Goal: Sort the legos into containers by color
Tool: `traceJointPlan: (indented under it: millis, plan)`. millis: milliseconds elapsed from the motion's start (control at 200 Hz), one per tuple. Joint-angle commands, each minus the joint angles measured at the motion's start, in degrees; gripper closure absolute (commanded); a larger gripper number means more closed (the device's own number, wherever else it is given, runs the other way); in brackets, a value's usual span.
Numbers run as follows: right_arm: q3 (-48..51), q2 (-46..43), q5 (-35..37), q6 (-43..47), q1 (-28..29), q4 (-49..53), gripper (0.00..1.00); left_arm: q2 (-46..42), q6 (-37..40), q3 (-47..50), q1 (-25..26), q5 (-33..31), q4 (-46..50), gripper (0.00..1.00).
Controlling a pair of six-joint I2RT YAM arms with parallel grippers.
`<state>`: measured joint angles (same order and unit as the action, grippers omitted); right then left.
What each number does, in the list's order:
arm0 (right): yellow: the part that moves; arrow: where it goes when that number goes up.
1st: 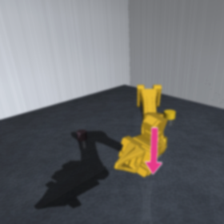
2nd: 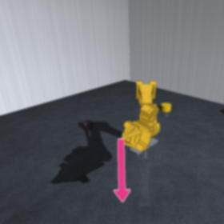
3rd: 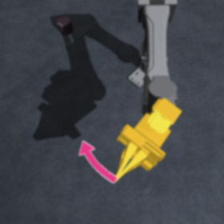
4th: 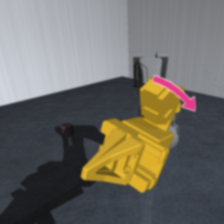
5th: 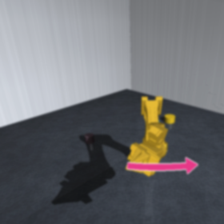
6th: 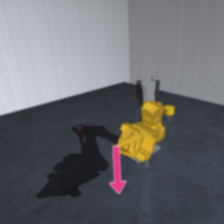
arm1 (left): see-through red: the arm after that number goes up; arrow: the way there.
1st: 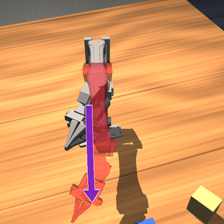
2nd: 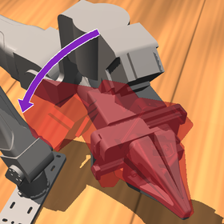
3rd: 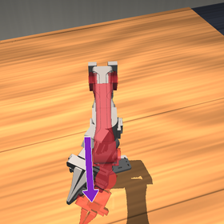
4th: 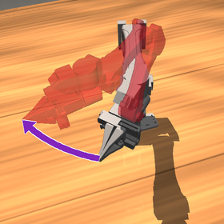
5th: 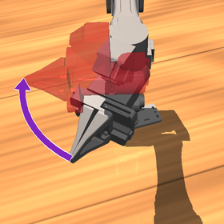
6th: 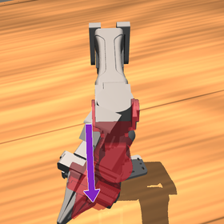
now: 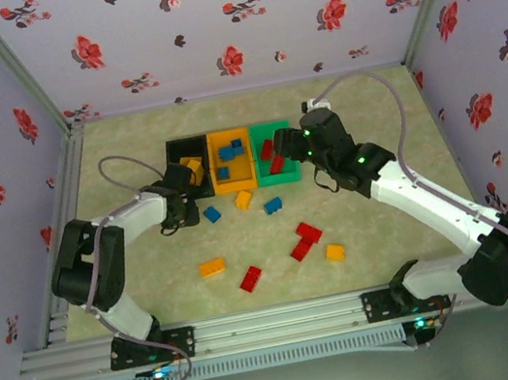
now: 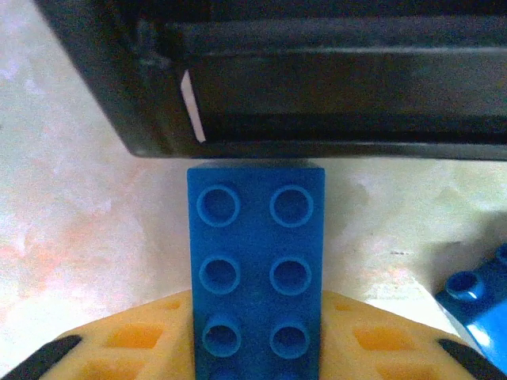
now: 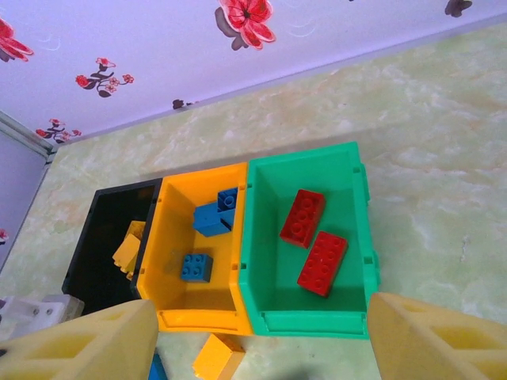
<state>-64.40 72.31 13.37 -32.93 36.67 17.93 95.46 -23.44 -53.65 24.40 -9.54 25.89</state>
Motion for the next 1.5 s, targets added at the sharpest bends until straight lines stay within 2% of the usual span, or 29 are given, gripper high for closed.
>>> traceJointPlan:
  millis: [0,240,405,555,785,1280,1335,1425,1495]
  plan:
    - [0.61,-1.17,1.4,1.09,-0.45,0.31,0.29,-3.8,-1.0,1.28,-0.14,0.66,3.44,0.65]
    - [0.97,-1.4,1.25,0.76,-0.44,-0.01,0.29,-9.88,-2.83,1.61,1.52,2.1,8.06,0.67]
    - [1.08,-1.34,0.94,0.72,-0.41,-0.29,0.3,-13.74,-2.76,-2.78,2.9,2.37,11.14,0.67]
    - [1.1,-1.07,0.8,0.67,-0.45,-0.36,0.3,-13.35,-1.91,-8.39,3.84,3.12,12.33,0.66]
    - [0.69,-1.3,1.13,0.69,-0.41,0.4,0.29,-7.44,-0.91,-17.67,5.39,5.27,11.5,0.66]
    - [0.64,-2.02,1.4,0.28,-0.42,1.86,0.29,15.46,-2.86,-41.34,7.65,12.38,10.36,0.65]
    - [0.64,-2.26,1.61,0.42,-0.5,2.18,0.29,16.89,-3.0,-42.89,7.85,12.76,10.7,0.61]
    - [0.66,-2.5,1.83,0.47,-0.45,2.59,0.29,18.24,-3.36,-44.35,7.94,12.73,11.61,0.39]
    - [0.81,-2.7,1.9,0.57,-0.45,2.63,0.29,17.94,-3.52,-44.05,7.94,12.79,11.38,0.34]
